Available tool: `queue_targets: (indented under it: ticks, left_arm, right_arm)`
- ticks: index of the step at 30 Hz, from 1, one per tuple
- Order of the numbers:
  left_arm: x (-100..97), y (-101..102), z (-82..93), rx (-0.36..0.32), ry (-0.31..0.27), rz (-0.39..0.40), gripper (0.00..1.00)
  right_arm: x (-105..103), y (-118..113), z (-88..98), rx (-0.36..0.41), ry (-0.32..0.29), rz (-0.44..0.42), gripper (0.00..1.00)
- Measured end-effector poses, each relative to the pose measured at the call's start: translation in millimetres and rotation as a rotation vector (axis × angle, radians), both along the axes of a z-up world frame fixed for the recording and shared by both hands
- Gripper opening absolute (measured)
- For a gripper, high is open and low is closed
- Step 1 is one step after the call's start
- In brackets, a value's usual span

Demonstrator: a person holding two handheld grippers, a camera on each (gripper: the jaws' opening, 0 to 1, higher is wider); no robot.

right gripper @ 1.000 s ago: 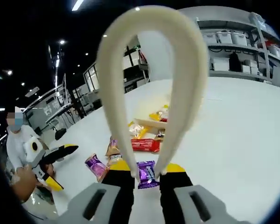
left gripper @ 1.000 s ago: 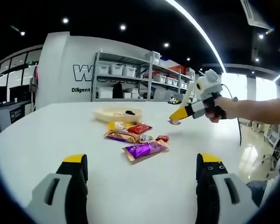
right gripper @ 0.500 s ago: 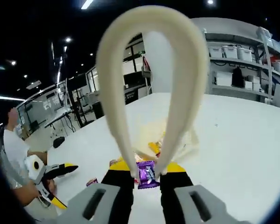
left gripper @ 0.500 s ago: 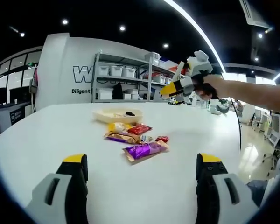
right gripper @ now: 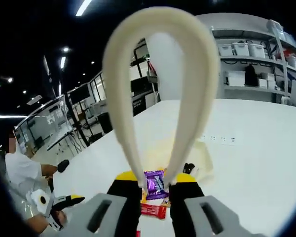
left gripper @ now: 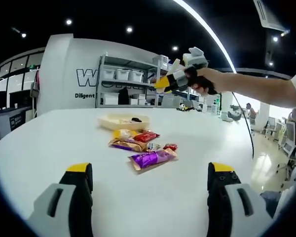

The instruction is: Place the target food into the container with the food tongs after gripping and lifting it, then release it inside without dropping or visibly crushing the food.

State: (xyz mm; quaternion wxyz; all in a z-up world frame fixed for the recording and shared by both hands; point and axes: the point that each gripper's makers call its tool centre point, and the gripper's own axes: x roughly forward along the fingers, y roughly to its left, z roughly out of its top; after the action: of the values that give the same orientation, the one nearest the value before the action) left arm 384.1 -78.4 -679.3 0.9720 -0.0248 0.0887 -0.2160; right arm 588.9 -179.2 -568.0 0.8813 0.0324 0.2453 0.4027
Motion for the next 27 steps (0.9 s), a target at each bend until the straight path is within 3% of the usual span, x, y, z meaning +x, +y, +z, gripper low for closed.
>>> queue_targets:
  ticks: [7,23,27]
  left_arm:
    - [-0.2,-2,0.0,-0.009,0.004,-0.012,0.95]
    - [1.2,-3,-1.5,-0.005,0.008,-0.013,0.95]
    - [1.5,-3,-1.3,-0.006,0.007,-0.012,0.95]
  right_arm:
    - [24,3,-10.6,0.013,0.037,-0.028,0.15]
    - [40,38,-58.2,-0.067,0.077,0.015,0.15]
    - [46,40,-66.9,-0.053,0.102,0.005,0.15]
